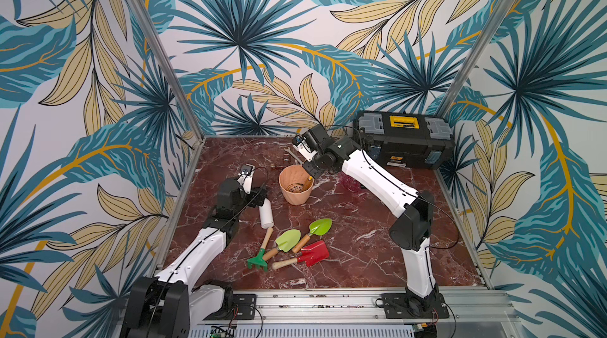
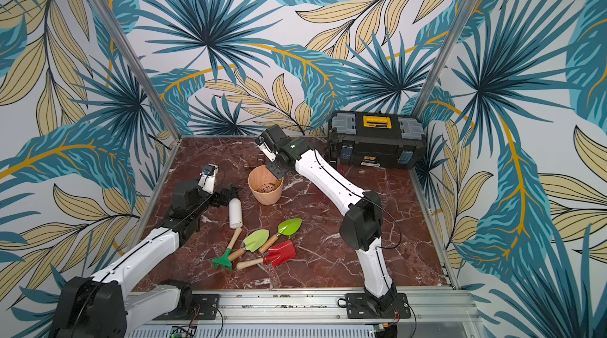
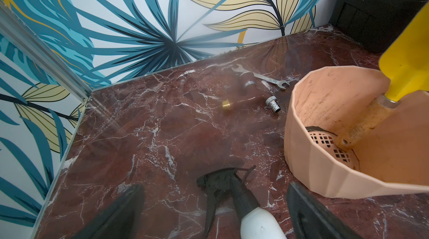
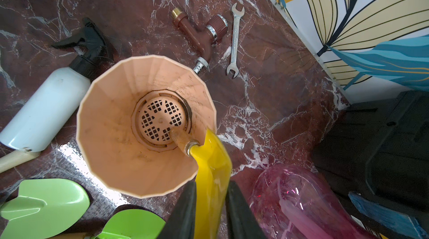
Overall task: Organize the gardening tools
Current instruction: Place the gardening tool in the container.
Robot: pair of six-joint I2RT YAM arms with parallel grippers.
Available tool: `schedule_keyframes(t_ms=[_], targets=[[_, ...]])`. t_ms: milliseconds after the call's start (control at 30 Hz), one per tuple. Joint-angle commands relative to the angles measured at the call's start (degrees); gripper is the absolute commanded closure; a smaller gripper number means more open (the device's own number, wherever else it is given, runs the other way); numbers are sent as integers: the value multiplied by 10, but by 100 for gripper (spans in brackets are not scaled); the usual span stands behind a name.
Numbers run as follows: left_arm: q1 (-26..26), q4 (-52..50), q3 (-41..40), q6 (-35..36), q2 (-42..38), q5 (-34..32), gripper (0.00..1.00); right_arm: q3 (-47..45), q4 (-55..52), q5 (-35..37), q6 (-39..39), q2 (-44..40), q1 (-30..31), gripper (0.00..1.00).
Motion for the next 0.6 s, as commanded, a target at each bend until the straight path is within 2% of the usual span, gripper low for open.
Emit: schedule_keyframes(t_ms=[0,167,267,567], targets=[[-2,12,-3,2,-6,3,0,6,16,8,23,-27,3,70],[-2,10,-3,-2,-8,10,0,3,26,7,65,-70,3,64],[-2,3,0,-7,-13,13,0,-15,23,-17,96,-96,2,61],[-14,-20,4,-36,-39,14,0,-243,110,-108,178,-231,3,54]])
